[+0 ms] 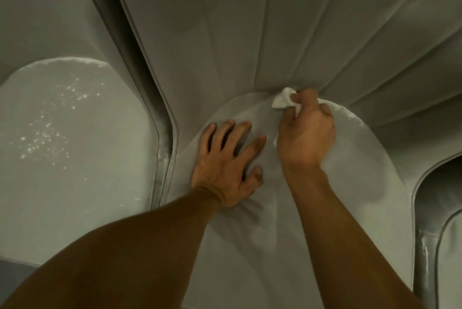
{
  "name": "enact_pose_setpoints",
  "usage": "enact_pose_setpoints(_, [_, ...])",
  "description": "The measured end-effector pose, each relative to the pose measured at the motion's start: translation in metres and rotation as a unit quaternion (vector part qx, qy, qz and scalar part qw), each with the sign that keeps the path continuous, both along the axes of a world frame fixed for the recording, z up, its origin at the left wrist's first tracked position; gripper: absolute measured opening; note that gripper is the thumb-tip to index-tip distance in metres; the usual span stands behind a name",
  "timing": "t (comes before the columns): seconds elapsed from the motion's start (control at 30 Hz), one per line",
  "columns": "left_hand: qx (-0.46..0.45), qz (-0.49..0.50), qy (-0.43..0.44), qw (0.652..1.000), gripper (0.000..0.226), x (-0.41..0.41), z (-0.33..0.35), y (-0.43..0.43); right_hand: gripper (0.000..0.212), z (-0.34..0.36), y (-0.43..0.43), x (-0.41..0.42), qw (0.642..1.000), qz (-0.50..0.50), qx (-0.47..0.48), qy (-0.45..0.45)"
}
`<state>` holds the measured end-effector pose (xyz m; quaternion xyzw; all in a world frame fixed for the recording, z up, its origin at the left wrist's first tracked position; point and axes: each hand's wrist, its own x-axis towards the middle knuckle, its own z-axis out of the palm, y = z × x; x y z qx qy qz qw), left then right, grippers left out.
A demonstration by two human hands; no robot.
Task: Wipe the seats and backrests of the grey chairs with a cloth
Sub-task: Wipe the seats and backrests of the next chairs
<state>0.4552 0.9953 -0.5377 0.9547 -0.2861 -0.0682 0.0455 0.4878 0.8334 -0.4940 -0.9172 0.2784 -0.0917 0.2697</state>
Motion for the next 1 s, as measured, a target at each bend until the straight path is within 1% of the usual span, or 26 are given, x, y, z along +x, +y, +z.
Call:
enact_pose_setpoints(0.03, [-0.003, -0.001, -0.002, 1.000, 0.061, 0.000, -0.001, 0.000, 0.016, 0.001, 0.011, 0.004, 1.000, 0.014, 0.015, -0.004])
enact_pose_setpoints(0.13, [0.003, 0.003, -0.007, 1.000, 0.067, 0.000, -0.002, -0.001, 0.022, 0.003, 0.040, 0.012, 0.993, 0.115, 0.035, 0.008])
enact_pose_setpoints(0.2, [0.015, 0.008, -0.005, 1.000, 0.069, -0.001, -0.001, -0.002, 0.022, 0.003, 0.040, 0.011, 0.988, 0.151, 0.037, 0.000])
enact_pose_setpoints(0.23, [0.018, 0.010, -0.004, 1.000, 0.069, -0.002, 0.000, -0.002, 0.022, 0.002, 0.034, 0.009, 0.985, 0.170, 0.022, -0.026])
enact_pose_setpoints(0.3, [0.026, 0.006, 0.000, 1.000, 0.065, -0.002, 0.003, -0.003, 0.023, -0.001, 0.018, 0.002, 0.972, 0.222, -0.047, -0.066])
enact_pose_setpoints(0.37, [0.031, 0.002, 0.007, 0.999, 0.064, -0.001, 0.004, -0.003, 0.025, -0.005, -0.003, -0.004, 0.962, 0.240, -0.120, -0.057])
enact_pose_setpoints(0.43, [0.033, 0.006, 0.012, 0.999, 0.065, -0.002, 0.006, -0.003, 0.030, -0.004, -0.026, -0.010, 0.970, 0.185, -0.151, -0.039])
enact_pose_setpoints(0.53, [0.024, 0.008, 0.006, 1.000, 0.064, -0.002, 0.006, -0.002, 0.026, 0.000, -0.060, -0.025, 0.980, 0.097, -0.173, -0.013])
enact_pose_setpoints(0.6, [0.017, 0.010, 0.002, 1.000, 0.064, -0.003, 0.006, -0.002, 0.023, 0.000, -0.077, -0.039, 0.979, 0.073, -0.192, -0.002])
enact_pose_setpoints(0.7, [0.013, 0.011, -0.004, 1.000, 0.064, -0.004, 0.007, -0.003, 0.017, -0.002, -0.090, -0.058, 0.980, 0.051, -0.191, 0.024])
enact_pose_setpoints(0.77, [0.010, 0.010, -0.005, 1.000, 0.064, -0.004, 0.007, -0.002, 0.014, -0.003, -0.089, -0.063, 0.986, 0.038, -0.162, 0.026])
enact_pose_setpoints(0.83, [0.011, 0.010, -0.005, 1.000, 0.064, -0.004, 0.009, -0.002, 0.012, -0.001, -0.081, -0.062, 0.993, 0.009, -0.113, 0.015])
enact_pose_setpoints(0.93, [0.018, 0.011, 0.001, 1.000, 0.064, -0.004, 0.010, -0.003, 0.016, 0.004, -0.063, -0.049, 0.995, -0.089, -0.041, 0.022])
enact_pose_setpoints(1.0, [0.024, 0.011, 0.004, 1.000, 0.065, -0.004, 0.009, -0.003, 0.019, 0.003, -0.044, -0.033, 0.993, -0.120, -0.009, 0.016])
